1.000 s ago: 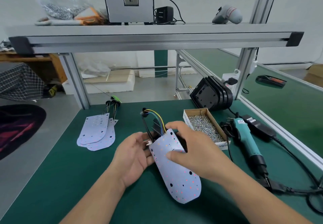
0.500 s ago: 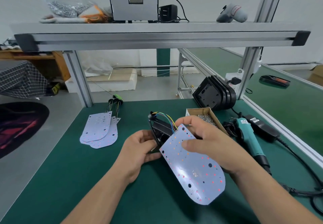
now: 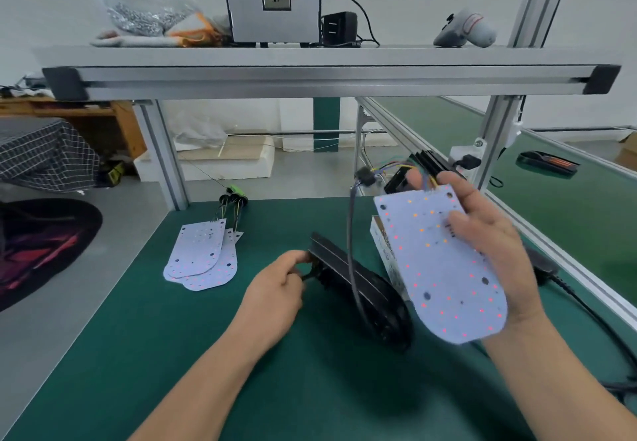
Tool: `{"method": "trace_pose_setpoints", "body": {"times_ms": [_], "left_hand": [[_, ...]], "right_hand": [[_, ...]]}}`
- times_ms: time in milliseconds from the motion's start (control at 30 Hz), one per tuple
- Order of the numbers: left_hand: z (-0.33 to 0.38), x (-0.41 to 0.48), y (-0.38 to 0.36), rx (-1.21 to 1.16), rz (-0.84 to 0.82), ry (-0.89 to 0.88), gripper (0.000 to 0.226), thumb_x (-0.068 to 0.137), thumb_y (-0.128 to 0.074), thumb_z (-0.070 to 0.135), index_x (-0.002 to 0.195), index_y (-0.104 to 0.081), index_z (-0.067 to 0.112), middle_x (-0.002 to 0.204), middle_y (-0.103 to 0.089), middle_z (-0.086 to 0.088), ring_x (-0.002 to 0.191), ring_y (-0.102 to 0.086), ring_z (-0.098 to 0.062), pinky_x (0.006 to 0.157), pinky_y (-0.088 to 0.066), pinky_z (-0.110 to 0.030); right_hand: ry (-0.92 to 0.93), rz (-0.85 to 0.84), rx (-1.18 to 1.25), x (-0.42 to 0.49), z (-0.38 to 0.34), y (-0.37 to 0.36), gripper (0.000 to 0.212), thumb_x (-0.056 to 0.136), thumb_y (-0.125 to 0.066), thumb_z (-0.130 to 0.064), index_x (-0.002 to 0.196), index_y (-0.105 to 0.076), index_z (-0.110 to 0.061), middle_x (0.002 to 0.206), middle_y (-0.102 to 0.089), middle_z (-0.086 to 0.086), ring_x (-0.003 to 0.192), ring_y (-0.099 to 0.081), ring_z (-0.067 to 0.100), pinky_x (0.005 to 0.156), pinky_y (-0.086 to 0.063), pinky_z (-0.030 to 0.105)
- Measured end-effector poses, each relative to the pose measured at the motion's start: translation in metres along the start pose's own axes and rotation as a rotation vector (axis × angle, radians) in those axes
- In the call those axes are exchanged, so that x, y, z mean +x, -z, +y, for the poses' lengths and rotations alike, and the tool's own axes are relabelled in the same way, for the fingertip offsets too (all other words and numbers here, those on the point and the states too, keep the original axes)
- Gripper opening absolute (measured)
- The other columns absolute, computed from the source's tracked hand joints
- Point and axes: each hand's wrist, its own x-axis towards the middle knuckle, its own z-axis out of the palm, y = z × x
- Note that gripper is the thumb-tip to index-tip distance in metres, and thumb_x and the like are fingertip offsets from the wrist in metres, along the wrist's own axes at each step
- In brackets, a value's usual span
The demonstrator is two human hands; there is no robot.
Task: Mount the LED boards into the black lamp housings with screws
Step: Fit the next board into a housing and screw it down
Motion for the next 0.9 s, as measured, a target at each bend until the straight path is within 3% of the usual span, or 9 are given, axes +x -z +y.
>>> {"method": "trace_pose_setpoints", "body": {"times_ms": [100, 267, 400, 467, 533, 633, 700, 800, 900], "left_hand": [[0.003, 0.000, 0.008, 0.103, -0.012, -0.054, 0.062, 0.088, -0.036, 0.007, 0.107, -0.067, 0.056, 0.065, -0.065, 0.004, 0.054, -0.054, -0.009, 0.048, -0.043, -0.020], [0.007, -0.002, 0.007, 0.139, -0.035, -0.039, 0.042, 0.085, -0.046, 0.002, 0.101, -0.064, 0.036, 0.090, -0.073, 0.006, 0.083, -0.063, -0.016, 0.075, -0.050, -0.032], [0.012, -0.005, 0.007, 0.084, -0.151, -0.078, 0.044, 0.071, -0.051, 0.042, 0.108, -0.073, 0.033, 0.105, -0.077, 0.023, 0.100, -0.068, 0.006, 0.086, -0.050, -0.019], [0.012, -0.005, 0.008, 0.102, -0.145, -0.070, 0.044, 0.075, -0.053, 0.058, 0.103, -0.076, 0.032, 0.099, -0.077, 0.021, 0.092, -0.068, 0.006, 0.082, -0.050, -0.027], [0.011, -0.005, 0.008, 0.155, -0.083, -0.078, 0.042, 0.085, -0.059, 0.068, 0.095, -0.075, 0.030, 0.081, -0.072, 0.012, 0.075, -0.062, 0.000, 0.073, -0.049, -0.038], [0.012, -0.007, 0.005, 0.317, -0.007, -0.079, 0.020, 0.098, -0.058, 0.042, 0.081, -0.065, 0.033, 0.062, -0.063, 0.010, 0.062, -0.062, -0.012, 0.070, -0.054, -0.038], [0.014, -0.010, 0.002, 0.374, -0.012, -0.063, 0.019, 0.090, -0.044, 0.034, 0.083, -0.059, 0.026, 0.066, -0.070, 0.005, 0.069, -0.069, -0.019, 0.075, -0.059, -0.042], [0.014, -0.011, -0.002, 0.402, 0.053, -0.099, 0.016, 0.095, -0.044, 0.027, 0.088, -0.057, 0.021, 0.075, -0.070, 0.001, 0.076, -0.065, -0.028, 0.073, -0.058, -0.046], [0.014, -0.010, -0.008, 0.133, 0.059, -0.033, 0.013, 0.099, -0.054, 0.013, 0.091, -0.063, 0.017, 0.081, -0.074, -0.004, 0.078, -0.069, -0.034, 0.073, -0.062, -0.050]], "right_hand": [[0.022, 0.135, -0.066, 0.004, 0.000, 0.014, 0.044, 0.098, -0.056, -0.007, 0.141, -0.054, -0.016, 0.156, -0.054, 0.016, 0.121, -0.065, 0.034, 0.092, -0.059, 0.042], [-0.204, 0.182, -0.270, 0.003, 0.010, 0.034, 0.052, 0.093, -0.067, 0.001, 0.143, -0.059, -0.012, 0.143, -0.066, 0.015, 0.119, -0.070, 0.035, 0.089, -0.062, 0.044], [-0.376, 0.041, -0.533, 0.003, 0.018, 0.034, 0.041, 0.094, -0.071, 0.003, 0.132, -0.067, -0.014, 0.130, -0.073, 0.011, 0.103, -0.073, 0.024, 0.085, -0.062, 0.039], [-0.443, 0.002, -0.735, 0.005, 0.024, 0.029, 0.037, 0.099, -0.066, 0.002, 0.128, -0.071, -0.021, 0.117, -0.077, 0.007, 0.095, -0.073, 0.019, 0.089, -0.060, 0.041], [-0.441, -0.050, -0.995, 0.005, 0.024, 0.020, 0.035, 0.102, -0.063, -0.004, 0.118, -0.076, -0.033, 0.090, -0.075, -0.008, 0.074, -0.066, 0.011, 0.071, -0.056, 0.030], [-0.334, -0.170, -1.210, 0.002, 0.021, -0.002, 0.020, 0.106, -0.058, -0.030, 0.106, -0.077, -0.028, 0.086, -0.067, -0.020, 0.077, -0.058, 0.000, 0.073, -0.046, 0.019], [-0.313, -0.236, -1.287, -0.001, 0.019, -0.020, 0.052, 0.099, -0.048, -0.065, 0.104, -0.075, -0.020, 0.102, -0.069, -0.009, 0.103, -0.059, 0.007, 0.093, -0.047, 0.029], [-0.352, -0.251, -1.479, -0.009, 0.019, -0.036, 0.077, 0.071, -0.041, -0.098, 0.109, -0.070, -0.038, 0.108, -0.055, -0.014, 0.102, -0.054, -0.001, 0.094, -0.047, 0.029], [-0.296, -0.171, -1.521, -0.007, 0.024, -0.039, 0.050, 0.074, -0.067, -0.082, 0.101, -0.071, -0.040, 0.101, -0.051, -0.018, 0.093, -0.053, -0.007, 0.079, -0.041, 0.013]]}}
